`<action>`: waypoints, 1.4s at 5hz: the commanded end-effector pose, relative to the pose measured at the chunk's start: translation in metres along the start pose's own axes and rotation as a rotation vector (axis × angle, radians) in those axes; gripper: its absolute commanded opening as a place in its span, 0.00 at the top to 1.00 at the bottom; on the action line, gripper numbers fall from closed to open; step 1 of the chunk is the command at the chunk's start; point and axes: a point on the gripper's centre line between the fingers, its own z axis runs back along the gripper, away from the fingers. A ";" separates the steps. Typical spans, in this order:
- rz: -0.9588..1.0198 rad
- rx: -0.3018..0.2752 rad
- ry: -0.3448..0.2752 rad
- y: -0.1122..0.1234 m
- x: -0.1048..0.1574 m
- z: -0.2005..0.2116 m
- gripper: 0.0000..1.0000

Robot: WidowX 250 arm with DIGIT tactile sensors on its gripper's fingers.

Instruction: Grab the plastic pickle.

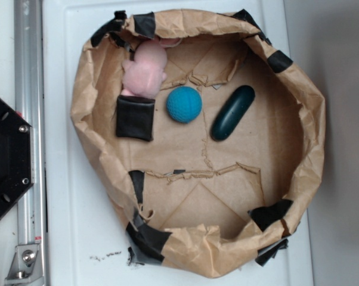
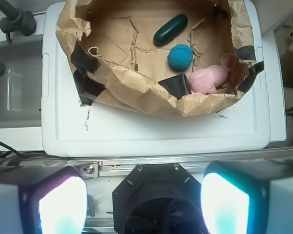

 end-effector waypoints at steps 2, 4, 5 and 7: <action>0.000 0.000 0.000 0.000 0.000 0.000 0.00; 0.000 0.000 0.000 0.000 0.000 0.000 0.00; 0.000 0.000 0.000 0.000 0.000 0.000 0.00; 0.273 -0.076 -0.427 0.037 0.089 -0.005 0.00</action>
